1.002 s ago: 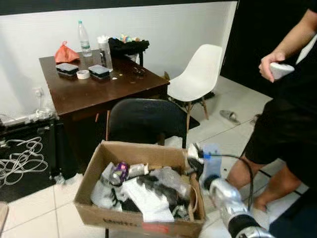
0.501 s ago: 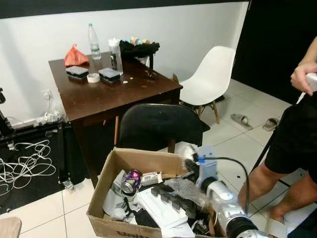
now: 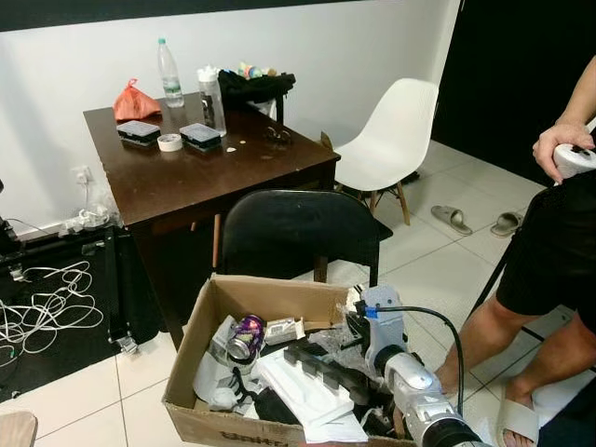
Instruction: Picking trash to rubbish bin
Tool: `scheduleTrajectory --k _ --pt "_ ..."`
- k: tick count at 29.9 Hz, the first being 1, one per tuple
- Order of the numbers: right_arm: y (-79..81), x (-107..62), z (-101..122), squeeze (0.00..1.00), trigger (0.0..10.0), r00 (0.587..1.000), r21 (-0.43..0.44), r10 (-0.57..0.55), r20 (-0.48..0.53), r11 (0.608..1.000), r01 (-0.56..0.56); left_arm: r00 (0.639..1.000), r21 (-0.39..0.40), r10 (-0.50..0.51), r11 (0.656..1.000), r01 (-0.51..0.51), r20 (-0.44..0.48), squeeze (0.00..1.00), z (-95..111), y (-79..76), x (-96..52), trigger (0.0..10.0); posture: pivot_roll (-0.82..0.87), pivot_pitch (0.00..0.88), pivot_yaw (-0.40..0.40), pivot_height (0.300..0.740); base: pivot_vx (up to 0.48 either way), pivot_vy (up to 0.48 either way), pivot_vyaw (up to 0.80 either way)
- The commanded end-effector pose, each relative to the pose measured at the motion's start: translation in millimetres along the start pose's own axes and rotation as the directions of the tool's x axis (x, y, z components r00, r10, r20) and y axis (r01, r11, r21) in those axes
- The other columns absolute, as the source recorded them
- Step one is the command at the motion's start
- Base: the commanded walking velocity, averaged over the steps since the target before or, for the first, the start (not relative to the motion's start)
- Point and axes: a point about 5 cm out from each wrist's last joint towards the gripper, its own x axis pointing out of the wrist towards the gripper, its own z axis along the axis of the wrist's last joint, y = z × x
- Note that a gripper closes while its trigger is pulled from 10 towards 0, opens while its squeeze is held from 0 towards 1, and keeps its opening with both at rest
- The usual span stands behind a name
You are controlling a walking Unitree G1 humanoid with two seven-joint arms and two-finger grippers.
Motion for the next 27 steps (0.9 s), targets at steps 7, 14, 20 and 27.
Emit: scheduleTrajectory --k 7,14,20,27 --pt "-0.8 -6.7 -13.2 1.00 10.0 0.999 0.002 -0.021 -0.036 1.000 0.021 0.998 0.005 0.014 1.000 -0.014 -0.066 0.00 -20.0 9.5 -3.7 10.0 -0.15 0.169 0.097 0.740 0.000 0.000 0.00" --pt "-9.0 -6.5 -9.3 0.34 10.0 0.997 0.003 -0.069 -0.027 0.998 0.069 0.998 0.005 0.013 1.000 -0.013 -0.058 0.00 -17.2 8.1 -3.1 10.0 -0.17 0.151 0.089 0.740 0.000 0.000 0.00" --pt "-41.4 -23.3 -28.9 0.00 10.0 0.967 0.010 -0.225 -0.123 0.974 0.228 0.999 -0.011 0.008 1.000 -0.008 -0.044 0.00 -12.4 3.4 -1.6 10.0 -0.18 0.140 0.075 0.740 0.000 0.000 0.00" --pt "-98.3 -64.3 -55.7 0.00 10.0 0.838 -0.076 -0.486 -0.249 0.872 0.484 0.999 -0.019 0.000 1.000 -0.001 -0.045 0.00 -12.4 -1.4 -0.7 10.0 -0.19 0.131 0.066 0.740 0.000 0.000 0.00"
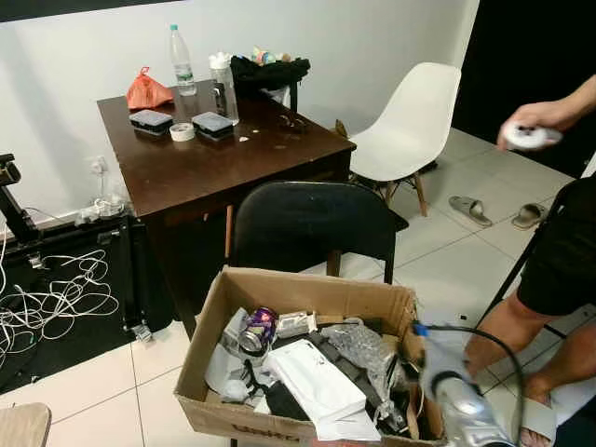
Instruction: Picking trash to rubbish bin
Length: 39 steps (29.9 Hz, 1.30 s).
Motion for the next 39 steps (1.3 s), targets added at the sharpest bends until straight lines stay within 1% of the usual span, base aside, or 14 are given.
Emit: scheduleTrajectory --k 1,2,5,9,10,11,13,15,16,17,21,24,30,39 --pt "-29.6 -9.3 -24.2 0.00 10.0 0.985 -0.001 -0.140 -0.103 0.990 0.141 0.999 -0.022 -0.012 1.000 0.011 -0.048 0.00 -14.0 -5.2 -0.2 10.0 -0.20 0.129 0.064 0.740 0.000 0.000 0.00" --pt "-29.6 -9.3 -24.2 0.00 10.0 0.985 -0.001 -0.140 -0.103 0.990 0.141 0.999 -0.022 -0.012 1.000 0.011 -0.048 0.00 -14.0 -5.2 -0.2 10.0 -0.20 0.129 0.064 0.740 0.000 0.000 0.00" --pt "-98.9 -46.5 -73.2 0.00 10.0 0.868 -0.084 -0.401 -0.291 0.915 0.395 0.999 -0.025 -0.017 1.000 0.016 -0.052 0.00 -14.5 -8.4 0.3 10.0 -0.21 0.124 0.058 0.740 0.000 0.000 0.00" --pt "-111.1 -76.7 -111.2 0.00 10.0 0.782 -0.106 -0.444 -0.438 0.889 0.446 0.999 -0.021 -0.020 1.000 0.019 -0.048 0.00 -12.3 -10.2 0.8 10.0 -0.21 0.118 0.053 0.740 0.000 0.000 0.00" --pt "-111.1 -76.7 -111.2 0.00 10.0 0.782 -0.106 -0.444 -0.438 0.889 0.446 0.999 -0.021 -0.020 1.000 0.019 -0.048 0.00 -12.3 -10.2 0.8 10.0 -0.21 0.118 0.053 0.740 0.000 0.000 0.00" --pt "-105.2 -87.9 -127.2 0.00 10.0 0.753 -0.096 -0.427 -0.500 0.892 0.442 0.999 -0.019 -0.021 1.000 0.021 -0.044 0.00 -10.6 -11.1 1.1 10.0 -0.21 0.117 0.052 0.740 0.000 0.000 0.00" --pt "-105.2 -87.9 -127.2 0.00 10.0 0.753 -0.096 -0.427 -0.500 0.892 0.442 0.999 -0.019 -0.021 1.000 0.021 -0.044 0.00 -10.6 -11.1 1.1 10.0 -0.21 0.117 0.052 0.740 0.000 0.000 0.00" --pt "-94.0 -99.8 -144.4 0.00 10.0 0.727 -0.077 -0.385 -0.568 0.905 0.419 0.999 -0.015 -0.023 1.000 0.022 -0.041 0.00 -9.1 -12.3 1.4 10.0 -0.22 0.115 0.051 0.740 0.000 0.000 0.00" --pt "-59.5 -122.8 -175.0 0.00 10.0 0.682 -0.015 -0.263 -0.683 0.938 0.346 0.999 -0.005 -0.026 1.000 0.026 -0.035 0.00 -6.7 -14.4 2.0 10.0 -0.21 0.105 0.049 0.740 0.000 0.000 0.00" --pt "-45.7 -130.8 -183.9 0.00 10.0 0.666 0.005 -0.213 -0.714 0.951 0.310 0.999 -0.001 -0.026 1.000 0.026 -0.034 0.00 -6.0 -14.9 2.1 10.0 -0.21 0.104 0.049 0.740 0.000 0.000 0.00" --pt "-25.2 -140.1 -193.2 0.00 10.0 0.655 0.030 -0.135 -0.744 0.972 0.235 0.999 0.001 -0.025 1.000 0.025 -0.032 0.00 -5.1 -14.7 2.2 10.0 -0.21 0.099 0.047 0.740 0.000 0.000 0.00" --pt "-0.5 -147.4 -199.6 0.00 10.0 0.645 0.026 -0.012 -0.764 0.998 0.050 0.999 0.002 -0.019 1.000 0.019 -0.029 0.00 -3.8 -12.6 2.0 10.0 -0.20 0.091 0.045 0.740 0.000 0.000 0.00" --pt "7.4 -147.6 -199.7 0.00 10.0 0.636 0.001 0.034 -0.771 0.999 -0.052 1.000 -0.003 -0.010 1.000 0.010 -0.024 0.00 -2.4 -9.6 1.7 10.0 -0.17 0.077 0.044 0.740 0.000 0.000 0.00" --pt "21.0 -127.9 -184.7 0.00 10.0 0.669 -0.121 0.089 -0.738 0.958 -0.261 1.000 -0.012 -0.003 1.000 0.003 -0.022 0.00 -0.9 -7.1 1.5 10.0 -0.16 0.048 0.044 0.740 0.000 0.000 0.00"
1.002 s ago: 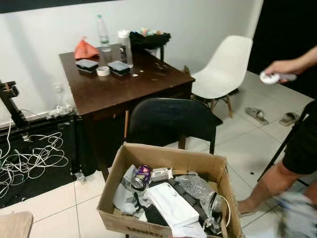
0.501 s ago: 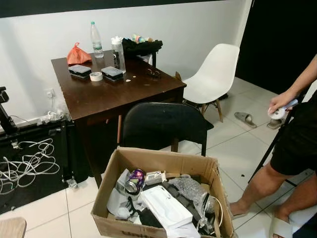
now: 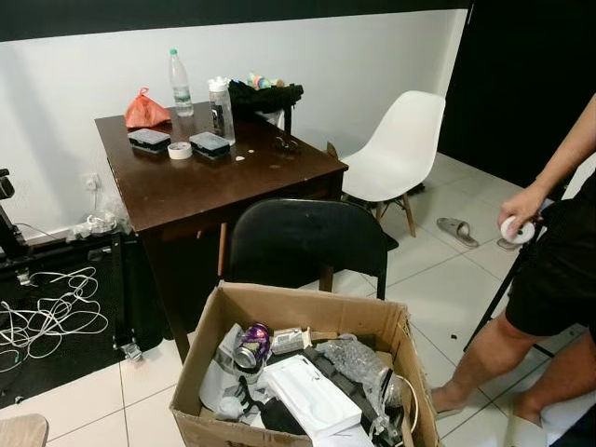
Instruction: Picking trash to rubbish bin
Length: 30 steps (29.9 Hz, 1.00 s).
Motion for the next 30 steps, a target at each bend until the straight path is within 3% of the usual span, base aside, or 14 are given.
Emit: scheduleTrajectory --k 1,4,8,12,20,30 --pt "5.0 0.1 -0.3 0.00 10.0 1.000 -0.072 0.021 -0.009 0.997 -0.021 1.000 -0.016 0.007 1.000 -0.007 -0.025 0.00 -6.3 2.4 -0.7 10.0 -0.16 0.047 0.043 0.740 0.000 0.000 0.00" --pt "14.1 0.2 2.3 0.00 10.0 0.999 -0.128 0.049 -0.004 0.991 -0.049 1.000 -0.020 0.005 1.000 -0.005 -0.020 0.00 -4.9 1.9 -0.5 10.0 -0.15 0.047 0.042 0.740 0.000 0.000 0.00" --pt "25.8 0.1 6.4 0.00 10.0 0.998 -0.136 0.067 0.008 0.989 -0.066 1.000 -0.026 0.000 1.000 0.000 -0.013 0.00 -3.1 0.7 -0.2 10.0 -0.15 0.051 0.042 0.740 0.000 0.000 0.00" --pt "23.9 0.1 3.0 0.00 10.0 0.998 -0.087 0.056 -0.006 0.995 -0.056 1.000 -0.018 -0.014 1.000 0.014 -0.015 0.00 -3.2 -3.1 0.3 10.0 -0.15 0.051 0.041 0.740 0.000 0.000 0.00" --pt "22.6 -0.2 -0.6 0.00 10.0 0.998 -0.101 0.068 -0.017 0.993 -0.069 0.999 -0.006 -0.031 1.000 0.031 -0.027 0.00 -7.0 -7.3 0.6 10.0 -0.16 0.060 0.041 0.740 0.000 0.000 0.00" --pt "25.2 -0.7 -5.0 0.00 10.0 0.997 -0.049 0.073 -0.029 0.996 -0.075 0.999 0.015 -0.039 0.999 0.040 -0.037 0.00 -8.8 -7.0 0.3 10.0 -0.16 0.061 0.055 0.740 0.000 0.000 0.00"
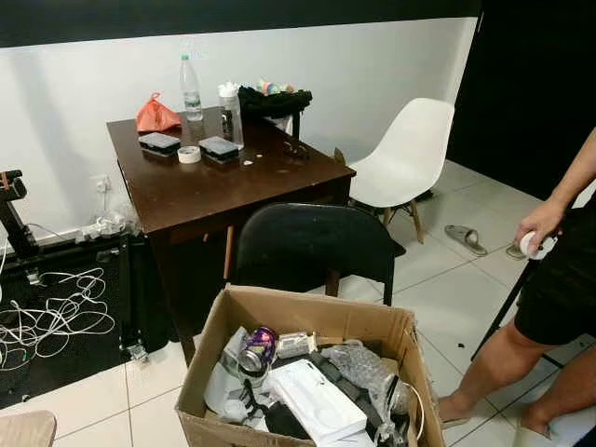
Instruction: Picking trash to rubbish bin
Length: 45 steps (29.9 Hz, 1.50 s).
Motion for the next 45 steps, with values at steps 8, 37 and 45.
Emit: scheduleTrajectory --k 8,37,45 --pt "5.9 -0.3 -5.3 0.00 10.0 1.000 0.024 0.023 -0.021 0.999 -0.022 0.999 0.014 -0.013 1.000 0.013 -0.032 0.00 -7.5 -2.1 -0.2 10.0 -0.16 0.062 0.055 0.740 0.000 0.000 0.00" --pt "4.7 -0.9 -11.4 0.00 10.0 0.999 0.015 0.031 -0.041 0.999 -0.030 0.999 0.015 -0.021 1.000 0.021 -0.049 0.00 -14.5 -5.4 -0.3 10.0 -0.16 0.071 0.045 0.740 0.000 0.000 0.00" --pt "4.1 -0.9 -11.9 0.00 10.0 0.998 -0.001 0.033 -0.044 0.999 -0.033 0.999 0.018 -0.017 1.000 0.018 -0.052 0.00 -15.5 -4.2 -0.6 10.0 -0.15 0.067 0.042 0.740 0.000 0.000 0.00"
